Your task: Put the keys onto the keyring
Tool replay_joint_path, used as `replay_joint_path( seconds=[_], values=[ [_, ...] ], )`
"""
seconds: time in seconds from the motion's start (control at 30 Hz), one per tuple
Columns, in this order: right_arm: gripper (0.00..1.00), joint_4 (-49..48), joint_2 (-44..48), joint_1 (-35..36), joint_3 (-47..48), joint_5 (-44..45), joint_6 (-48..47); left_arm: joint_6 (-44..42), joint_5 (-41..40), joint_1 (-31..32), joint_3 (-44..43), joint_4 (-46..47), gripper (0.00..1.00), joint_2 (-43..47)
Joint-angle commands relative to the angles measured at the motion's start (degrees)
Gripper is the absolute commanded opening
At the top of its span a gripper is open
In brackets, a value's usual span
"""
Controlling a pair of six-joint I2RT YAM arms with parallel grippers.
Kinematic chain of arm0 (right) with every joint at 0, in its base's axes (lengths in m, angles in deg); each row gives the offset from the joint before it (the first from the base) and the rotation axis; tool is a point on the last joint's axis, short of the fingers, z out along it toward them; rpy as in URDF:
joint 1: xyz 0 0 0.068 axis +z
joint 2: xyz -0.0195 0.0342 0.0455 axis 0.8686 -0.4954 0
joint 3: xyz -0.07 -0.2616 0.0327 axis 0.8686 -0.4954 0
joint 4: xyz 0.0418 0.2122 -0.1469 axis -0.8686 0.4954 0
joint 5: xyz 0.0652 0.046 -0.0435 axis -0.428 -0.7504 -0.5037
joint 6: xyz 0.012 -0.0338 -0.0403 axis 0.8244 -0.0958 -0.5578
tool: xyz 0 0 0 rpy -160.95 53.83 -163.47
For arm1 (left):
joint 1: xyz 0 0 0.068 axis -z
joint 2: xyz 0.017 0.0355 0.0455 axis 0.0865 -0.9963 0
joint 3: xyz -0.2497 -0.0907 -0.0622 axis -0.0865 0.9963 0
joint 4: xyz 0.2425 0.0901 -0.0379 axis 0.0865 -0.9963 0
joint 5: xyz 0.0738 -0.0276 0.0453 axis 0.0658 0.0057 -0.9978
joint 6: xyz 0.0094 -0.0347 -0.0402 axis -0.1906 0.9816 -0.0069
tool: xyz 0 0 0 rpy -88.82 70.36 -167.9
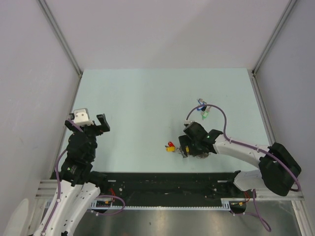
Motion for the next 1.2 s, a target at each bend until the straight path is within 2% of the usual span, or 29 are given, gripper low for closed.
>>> replay_joint_path(
  seconds=[0.0,0.23,0.53,0.73,0.83,0.87,0.93,0.97,1.07,1.17],
  values=[
    [0.83,-6.36,-3.69,1.66,0.12,1.54,1.93,0.16,1.07,-0.49,-2.01,0.68,1.0,0.07],
    [0.79,-14.54,-9.83,3.33,1.69,-1.54,-0.7,0.42,1.95,-0.49,-2.1,0.59,1.0,0.6],
    [0.83,-21.05,-22.07,1.84,16.54,-2.68,-11.33,0.25,2.3,-0.49,-2.01,0.86,1.0,0.25],
    [0.84,-20.09,-15.49,-3.25,17.79,-3.65,-11.25,-0.72,5.46,-0.49,-1.57,2.0,1.0,-0.98],
    [0.81,-16.31,-12.06,-5.71,16.04,-3.91,-10.9,-0.11,9.14,-0.49,-1.83,2.27,1.0,-3.43],
    [0.8,-15.08,-11.18,-6.5,15.24,-4.61,-10.64,0.25,12.64,-0.49,-2.18,2.18,1.0,-4.23],
    [0.78,-14.89,-7.05,-9.14,12.35,-6.19,-9.32,2.34,16.17,-0.49,-3.5,1.91,1.0,-7.38],
    [0.78,-16.03,-5.04,-10.19,8.59,-7.77,-7.92,3.32,20.28,-0.4,-3.94,1.13,1.0,-8.88],
    [0.76,-20.32,2.78,-14.85,0.51,-11.37,-4.94,6.66,25.49,1.0,-5.61,-0.28,1.0,-14.94],
    [0.75,-24.81,9.91,-18.46,-4.44,-12.7,-3.69,8.33,26.22,8.45,-5.62,0.59,1.0,-20.73]
  ],
)
